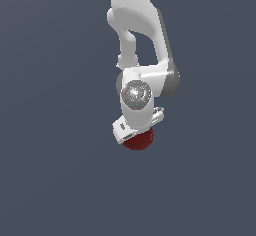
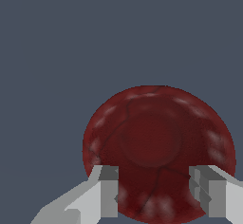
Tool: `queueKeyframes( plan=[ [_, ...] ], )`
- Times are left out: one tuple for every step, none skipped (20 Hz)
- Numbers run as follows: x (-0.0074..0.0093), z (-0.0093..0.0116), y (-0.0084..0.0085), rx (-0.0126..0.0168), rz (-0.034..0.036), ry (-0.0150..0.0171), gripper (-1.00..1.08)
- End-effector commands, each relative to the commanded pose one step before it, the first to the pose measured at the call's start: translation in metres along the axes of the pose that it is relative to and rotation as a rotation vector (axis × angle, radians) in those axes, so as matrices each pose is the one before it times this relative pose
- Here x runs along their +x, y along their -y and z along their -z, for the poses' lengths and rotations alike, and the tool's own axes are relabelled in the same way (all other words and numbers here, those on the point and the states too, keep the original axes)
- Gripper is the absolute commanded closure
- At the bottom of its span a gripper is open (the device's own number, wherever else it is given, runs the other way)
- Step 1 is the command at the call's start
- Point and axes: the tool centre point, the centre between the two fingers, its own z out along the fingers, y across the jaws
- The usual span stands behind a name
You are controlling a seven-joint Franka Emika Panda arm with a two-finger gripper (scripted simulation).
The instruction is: Pick up the object and move it to a goal position.
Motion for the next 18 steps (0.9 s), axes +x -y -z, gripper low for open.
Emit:
queueKeyframes(
  plan=[
    [0.00665,-0.00271,-0.00293,0.02427,0.06066,0.00361,-0.20],
    [0.00240,-0.00104,-0.00137,0.00976,0.02357,0.00076,-0.20],
    [0.00229,-0.00102,-0.00145,0.00989,0.02354,0.00039,-0.20],
    [0.00218,-0.00099,-0.00153,0.01000,0.02351,0.00001,-0.20],
    [0.00206,-0.00097,-0.00161,0.01009,0.02346,-0.00037,-0.20],
    [0.00194,-0.00094,-0.00168,0.01017,0.02343,-0.00076,-0.20],
    [0.00182,-0.00092,-0.00174,0.01024,0.02340,-0.00116,-0.20],
    [0.00169,-0.00089,-0.00181,0.01028,0.02335,-0.00156,-0.20],
    [0.00157,-0.00086,-0.00187,0.01032,0.02332,-0.00196,-0.20],
    [0.00143,-0.00083,-0.00193,0.01033,0.02328,-0.00236,-0.20],
    [0.00129,-0.00079,-0.00198,0.01033,0.02324,-0.00276,-0.20],
    [0.00115,-0.00076,-0.00202,0.01031,0.02320,-0.00317,-0.20],
    [0.00101,-0.00072,-0.00206,0.01027,0.02317,-0.00358,-0.20],
    [0.00087,-0.00069,-0.00210,0.01022,0.02313,-0.00398,-0.20],
    [0.00072,-0.00065,-0.00213,0.01015,0.02308,-0.00439,-0.20],
    [0.00057,-0.00061,-0.00216,0.01006,0.02305,-0.00479,-0.20],
    [0.00041,-0.00057,-0.00218,0.00996,0.02300,-0.00519,-0.20],
    [0.00026,-0.00052,-0.00219,0.00984,0.02296,-0.00559,-0.20]
  ],
)
